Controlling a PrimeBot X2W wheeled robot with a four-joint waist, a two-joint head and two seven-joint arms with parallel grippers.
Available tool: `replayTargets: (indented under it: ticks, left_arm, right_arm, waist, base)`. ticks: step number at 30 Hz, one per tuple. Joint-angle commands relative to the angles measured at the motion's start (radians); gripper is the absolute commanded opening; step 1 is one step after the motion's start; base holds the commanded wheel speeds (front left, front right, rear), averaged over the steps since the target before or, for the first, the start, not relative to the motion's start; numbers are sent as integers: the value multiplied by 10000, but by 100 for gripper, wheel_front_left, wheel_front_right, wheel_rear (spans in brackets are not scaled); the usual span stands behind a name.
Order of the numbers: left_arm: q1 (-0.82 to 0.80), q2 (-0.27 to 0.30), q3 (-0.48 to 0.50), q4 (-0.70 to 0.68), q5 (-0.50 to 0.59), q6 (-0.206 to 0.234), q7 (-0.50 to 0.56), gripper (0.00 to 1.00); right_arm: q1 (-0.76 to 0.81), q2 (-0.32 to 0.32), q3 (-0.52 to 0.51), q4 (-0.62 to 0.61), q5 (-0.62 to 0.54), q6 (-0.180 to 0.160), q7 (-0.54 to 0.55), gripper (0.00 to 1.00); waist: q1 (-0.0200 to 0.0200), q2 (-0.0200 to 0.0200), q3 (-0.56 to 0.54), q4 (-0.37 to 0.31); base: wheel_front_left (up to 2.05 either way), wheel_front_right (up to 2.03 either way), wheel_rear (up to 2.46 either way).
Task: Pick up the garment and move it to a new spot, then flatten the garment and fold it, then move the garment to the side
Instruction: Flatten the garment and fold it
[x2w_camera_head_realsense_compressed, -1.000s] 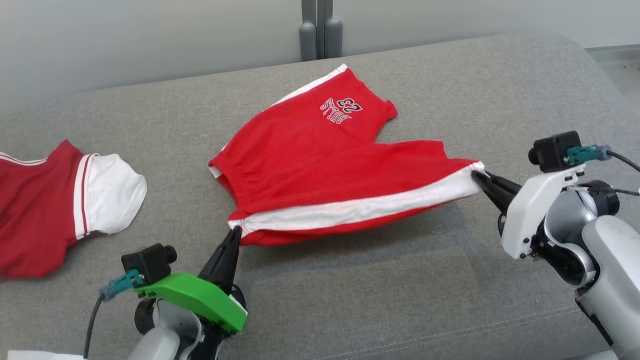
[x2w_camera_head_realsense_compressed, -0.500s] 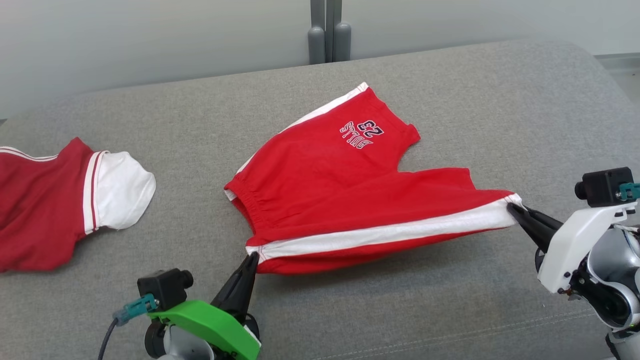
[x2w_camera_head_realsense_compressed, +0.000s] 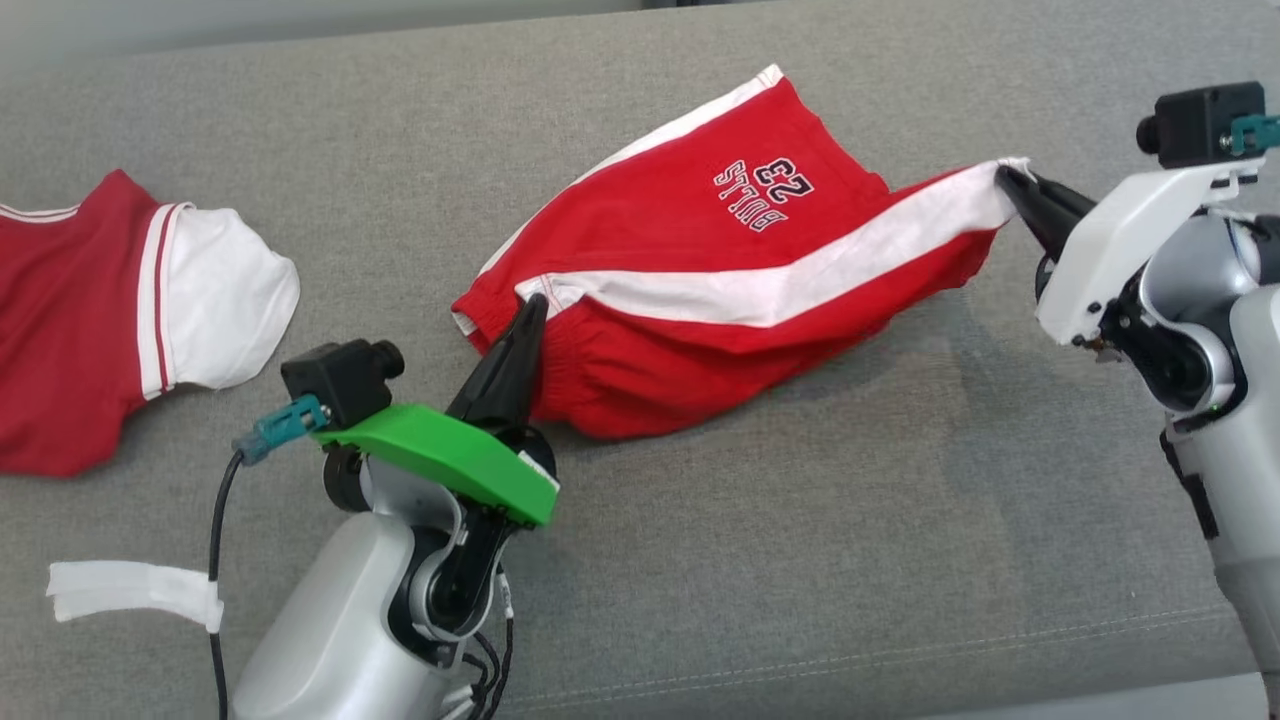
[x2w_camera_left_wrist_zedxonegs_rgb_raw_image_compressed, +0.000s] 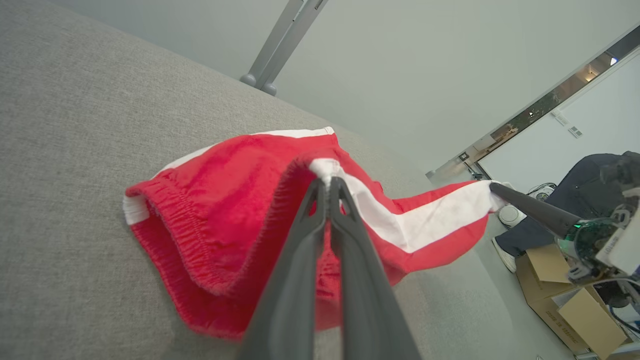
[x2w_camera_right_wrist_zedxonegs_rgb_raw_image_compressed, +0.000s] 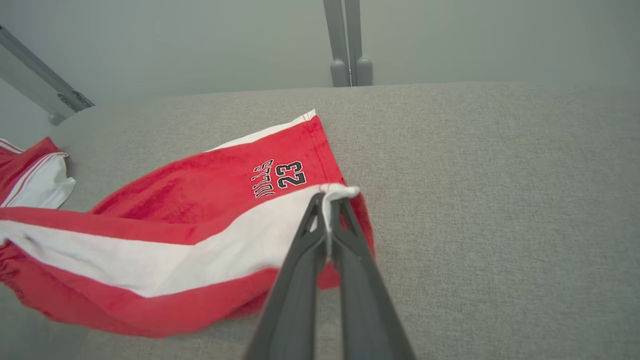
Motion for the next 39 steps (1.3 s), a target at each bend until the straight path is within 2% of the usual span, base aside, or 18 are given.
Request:
replayTargets:
  ticks: [1,13,28,29,30,31,39]
  left_arm:
    - [-517,-123,-30,275,57,-142,-62,0]
    - [-2270,-723,-78,1595,-39,-165,-414,0]
    - [-3970,-926,-496,3451,-359,-122,-875,0]
    - [-4089,-931,-554,3559,-382,-108,-875,0]
    - [-4210,-933,-619,3661,-351,-104,-920,47]
    - [-4307,-935,-662,3754,-367,-98,-1013,100]
    - [-4731,-941,-1112,4195,-549,-51,-1673,100]
  right_arm:
    - [-679,-70,100,503,-143,-7,-199,0]
    - [-3048,-464,847,2631,-551,-5,-990,0]
    - [-4999,-242,1600,5080,-964,-5,-1868,0]
    - [-5115,-221,1616,5228,-999,-5,-1946,29]
    - [-5214,-188,1619,5382,-1044,-5,-2035,100]
    - [-5314,-162,1565,5537,-1088,-5,-2169,100]
    - [-5629,115,1534,6310,-1010,-5,-3086,100]
  waist:
    - [0,-1,676,536]
    - [0,-1,1650,1405]
    - [0,-1,2273,1973]
    - [0,-1,2327,2005]
    - [0,-1,2364,2033]
    - [0,-1,2398,2065]
    - [0,-1,2322,2242]
  base:
    - [0,0,0]
    - [0,0,0]
    - [0,0,0]
    - [0,0,0]
    - [0,0,0]
    - [0,0,0]
    - [0,0,0]
